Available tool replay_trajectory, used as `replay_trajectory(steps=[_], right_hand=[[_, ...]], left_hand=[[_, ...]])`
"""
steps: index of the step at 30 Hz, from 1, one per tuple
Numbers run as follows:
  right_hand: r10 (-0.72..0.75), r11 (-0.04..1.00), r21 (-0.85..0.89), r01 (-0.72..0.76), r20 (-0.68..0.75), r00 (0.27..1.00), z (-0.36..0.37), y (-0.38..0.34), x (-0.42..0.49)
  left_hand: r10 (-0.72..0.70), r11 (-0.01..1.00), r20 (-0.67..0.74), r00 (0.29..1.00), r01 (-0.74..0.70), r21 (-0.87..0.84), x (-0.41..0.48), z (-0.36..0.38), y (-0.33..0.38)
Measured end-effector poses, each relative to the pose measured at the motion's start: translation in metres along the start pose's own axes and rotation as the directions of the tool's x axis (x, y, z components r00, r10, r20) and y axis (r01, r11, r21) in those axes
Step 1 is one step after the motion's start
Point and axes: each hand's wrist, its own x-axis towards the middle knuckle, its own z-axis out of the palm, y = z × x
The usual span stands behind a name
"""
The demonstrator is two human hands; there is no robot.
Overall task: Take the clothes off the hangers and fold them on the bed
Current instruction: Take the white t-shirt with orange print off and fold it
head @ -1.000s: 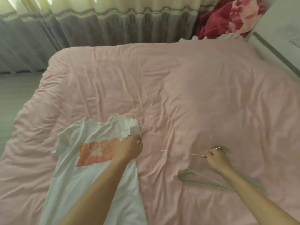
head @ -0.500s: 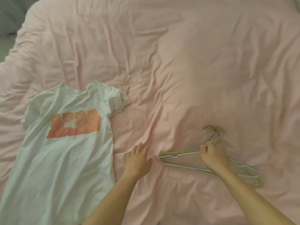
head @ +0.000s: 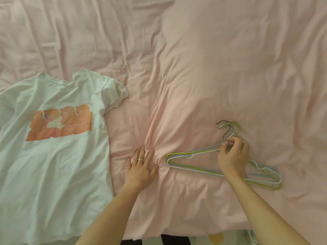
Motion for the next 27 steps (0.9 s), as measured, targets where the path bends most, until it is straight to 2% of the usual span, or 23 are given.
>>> replay_trajectory(steps=[3, 6, 8, 11, 16, 18, 22, 24, 27], right_hand=[[0.068, 0.998, -0.014, -0.067, 0.03, 0.997, -0.004, -0.004, 0.0], [0.073, 0.994, -0.075, -0.074, -0.016, 0.997, -0.008, -0.012, -0.008], [0.0, 0.994, -0.105, -0.004, -0.043, 0.999, -0.008, -0.028, -0.02], [-0.178, 0.983, -0.038, 0.181, 0.07, 0.981, 0.001, -0.075, -0.047], [-0.424, 0.903, 0.079, 0.421, 0.316, 0.849, 0.035, -0.175, -0.074], [-0.48, 0.874, 0.125, 0.47, 0.374, 0.794, 0.054, -0.223, -0.08], [-0.525, 0.846, 0.177, 0.503, 0.443, 0.727, 0.089, -0.309, -0.086], [-0.528, 0.842, 0.177, 0.51, 0.467, 0.709, 0.108, -0.347, -0.085], [-0.483, 0.869, 0.173, 0.463, 0.492, 0.724, 0.145, -0.393, -0.079]], left_hand=[[-0.002, 1.0, 0.042, 0.999, 0.002, 0.0, 0.0, -0.009, 0.003], [0.005, 1.0, 0.058, 0.998, -0.006, 0.009, -0.002, -0.013, 0.004], [0.021, 1.0, 0.033, 0.999, -0.021, 0.0, -0.003, -0.018, 0.004], [0.083, 0.996, 0.007, 0.997, -0.083, -0.012, -0.005, -0.032, -0.003], [0.133, 0.986, -0.065, 0.989, -0.139, -0.095, -0.013, -0.075, -0.038], [0.086, 0.985, -0.138, 0.987, -0.105, -0.138, -0.012, -0.101, -0.077], [-0.056, 0.971, -0.276, 0.959, -0.013, -0.239, -0.009, -0.156, -0.173], [-0.145, 0.957, -0.31, 0.94, 0.053, -0.286, -0.004, -0.182, -0.23], [-0.249, 0.93, -0.345, 0.905, 0.124, -0.345, 0.012, -0.219, -0.312]])
